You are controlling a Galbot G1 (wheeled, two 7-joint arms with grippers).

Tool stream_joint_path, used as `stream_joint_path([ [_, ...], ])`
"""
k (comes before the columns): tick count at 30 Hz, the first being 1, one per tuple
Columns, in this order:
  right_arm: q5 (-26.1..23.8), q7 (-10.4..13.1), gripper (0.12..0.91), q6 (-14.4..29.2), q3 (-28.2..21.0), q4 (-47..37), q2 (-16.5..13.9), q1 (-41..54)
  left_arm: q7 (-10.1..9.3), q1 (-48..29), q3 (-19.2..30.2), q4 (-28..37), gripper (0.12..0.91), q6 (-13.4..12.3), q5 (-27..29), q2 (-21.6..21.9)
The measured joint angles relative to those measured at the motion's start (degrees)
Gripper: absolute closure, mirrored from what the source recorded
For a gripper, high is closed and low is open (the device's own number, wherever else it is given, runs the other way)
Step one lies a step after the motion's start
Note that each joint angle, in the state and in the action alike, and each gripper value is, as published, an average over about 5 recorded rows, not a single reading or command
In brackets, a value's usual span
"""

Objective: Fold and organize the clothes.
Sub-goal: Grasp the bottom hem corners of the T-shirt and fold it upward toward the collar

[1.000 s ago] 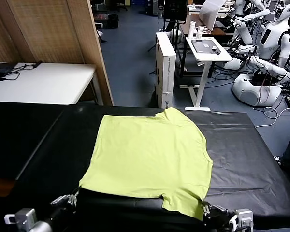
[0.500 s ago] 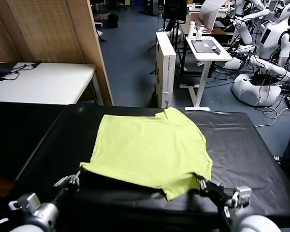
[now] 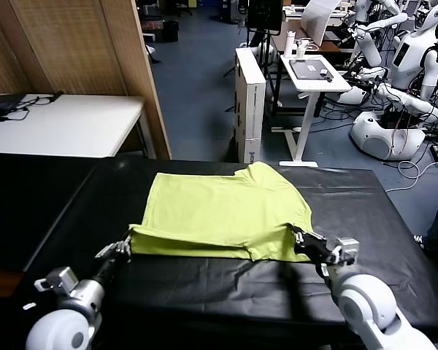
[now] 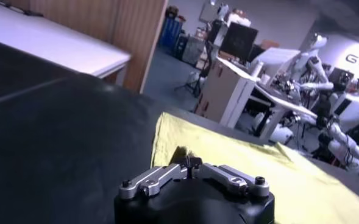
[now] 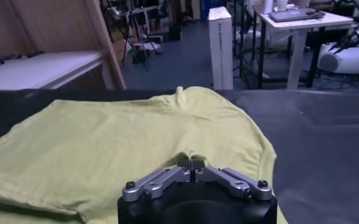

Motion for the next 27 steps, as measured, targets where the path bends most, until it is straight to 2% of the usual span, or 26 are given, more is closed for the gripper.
stream_joint_path([
  [19, -0.1, 0.1, 0.877, 0.0, 0.4, -2.9, 0.8, 1.3, 0.03, -7.7, 3.9, 9.6, 0.886, -0.6, 0.7, 4.1],
  [22, 0.3, -0.3, 0.778, -0.5, 0.7, -2.7, 0.5, 1.1, 0.21, -8.3, 4.1, 10.8, 0.886, -0.7, 0.7, 4.2],
  [24, 0.8, -0.7, 0.669, -1.3, 1.2, -2.1, 0.0, 0.6, 0.34, -8.6, 4.1, 11.4, 0.882, -0.8, 0.8, 4.2],
  [27, 2.5, -1.3, 0.499, -3.1, 2.2, -0.3, -1.1, -0.7, 0.38, -8.9, 4.2, 12.4, 0.803, -0.7, 1.1, 4.3],
])
